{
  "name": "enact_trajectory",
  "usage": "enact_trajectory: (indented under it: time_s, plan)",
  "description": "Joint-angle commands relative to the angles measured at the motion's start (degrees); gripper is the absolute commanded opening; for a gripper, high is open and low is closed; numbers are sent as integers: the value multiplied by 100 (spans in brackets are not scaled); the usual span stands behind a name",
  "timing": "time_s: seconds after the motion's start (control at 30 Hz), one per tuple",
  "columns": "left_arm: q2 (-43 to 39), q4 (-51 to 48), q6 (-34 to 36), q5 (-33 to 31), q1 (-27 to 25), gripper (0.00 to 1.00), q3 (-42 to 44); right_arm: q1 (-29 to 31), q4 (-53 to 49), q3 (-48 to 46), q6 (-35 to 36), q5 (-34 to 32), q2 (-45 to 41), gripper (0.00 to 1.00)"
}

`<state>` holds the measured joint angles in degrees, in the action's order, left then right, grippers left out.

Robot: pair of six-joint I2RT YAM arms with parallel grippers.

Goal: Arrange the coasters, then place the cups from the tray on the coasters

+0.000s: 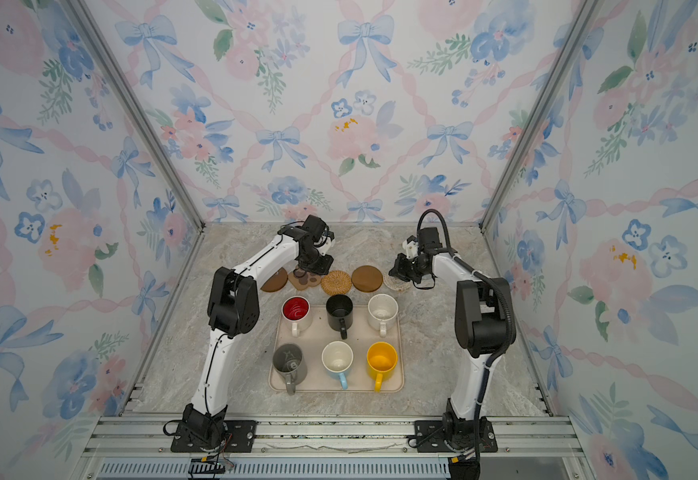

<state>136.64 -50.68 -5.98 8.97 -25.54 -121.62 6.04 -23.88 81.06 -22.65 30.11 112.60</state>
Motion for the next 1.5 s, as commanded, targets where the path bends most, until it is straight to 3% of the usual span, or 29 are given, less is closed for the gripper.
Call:
enact_trajectory:
  time_s: [0.0,0.7,1.47]
  plan:
    - [296,-31,36,143,-59,6,-85,-59,-85,-105,90,-65,-159,0]
    - [911,-31,-220,-186,53,4,-535,-63,-37,-213,68,-40,-136,0]
    - [1269,-40,-387,55,216,3,-1338,-84,-36,-195,69,9,-148,0]
